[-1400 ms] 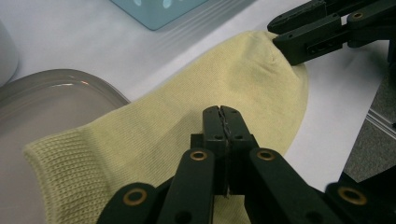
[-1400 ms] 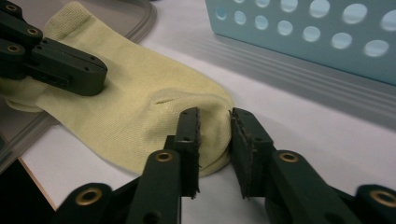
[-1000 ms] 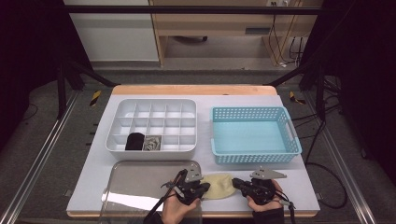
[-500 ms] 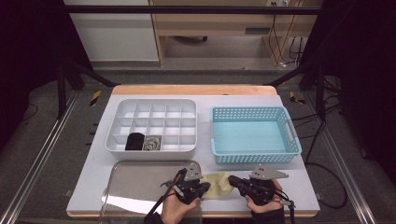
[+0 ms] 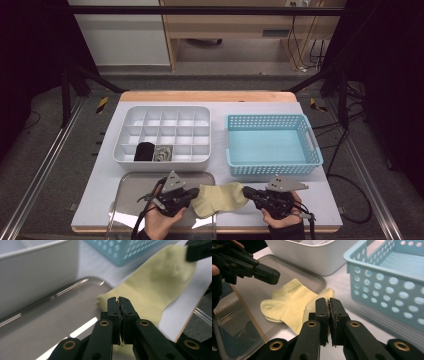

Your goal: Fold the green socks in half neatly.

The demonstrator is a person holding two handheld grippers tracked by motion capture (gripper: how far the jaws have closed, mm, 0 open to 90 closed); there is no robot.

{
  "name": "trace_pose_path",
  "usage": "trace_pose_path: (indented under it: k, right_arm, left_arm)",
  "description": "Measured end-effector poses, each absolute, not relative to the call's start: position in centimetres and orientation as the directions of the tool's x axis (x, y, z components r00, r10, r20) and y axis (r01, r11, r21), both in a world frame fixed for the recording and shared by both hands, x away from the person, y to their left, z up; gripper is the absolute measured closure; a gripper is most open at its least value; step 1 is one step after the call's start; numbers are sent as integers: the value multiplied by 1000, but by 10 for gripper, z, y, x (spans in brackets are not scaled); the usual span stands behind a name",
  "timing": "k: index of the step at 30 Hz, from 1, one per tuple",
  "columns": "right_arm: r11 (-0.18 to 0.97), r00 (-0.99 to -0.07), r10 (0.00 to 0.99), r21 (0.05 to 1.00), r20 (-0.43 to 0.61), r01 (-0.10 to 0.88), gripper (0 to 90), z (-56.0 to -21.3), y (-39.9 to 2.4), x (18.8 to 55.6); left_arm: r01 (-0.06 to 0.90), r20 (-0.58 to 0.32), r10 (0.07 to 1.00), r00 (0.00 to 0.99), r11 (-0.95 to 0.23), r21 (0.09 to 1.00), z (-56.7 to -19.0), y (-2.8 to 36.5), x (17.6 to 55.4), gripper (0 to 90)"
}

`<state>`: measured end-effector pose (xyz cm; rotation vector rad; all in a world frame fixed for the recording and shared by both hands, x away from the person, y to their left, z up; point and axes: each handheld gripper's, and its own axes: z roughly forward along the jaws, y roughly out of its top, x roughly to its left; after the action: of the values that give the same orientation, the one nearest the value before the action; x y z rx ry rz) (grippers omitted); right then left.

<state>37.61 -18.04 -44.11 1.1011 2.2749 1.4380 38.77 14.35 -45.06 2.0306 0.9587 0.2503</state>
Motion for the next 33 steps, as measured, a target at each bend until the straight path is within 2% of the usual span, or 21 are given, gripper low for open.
trace_pose_path:
  k: [7, 23, 33]
  right_arm:
    - [254, -720, 668, 852, 188, 457, 863, -435, -163, 380]
    - [355, -814, 544, 824, 203, 442, 863, -439, -93, 388]
    - [406, -837, 508, 800, 204, 441, 863, -449, -67, 390]
  left_arm:
    - [578, -181, 718, 673, -356, 735, -471, 158, 384, 867]
    - [578, -194, 708, 679, -353, 736, -476, 155, 384, 886]
    - [592, -217, 710, 670, -335, 733, -478, 157, 387, 889]
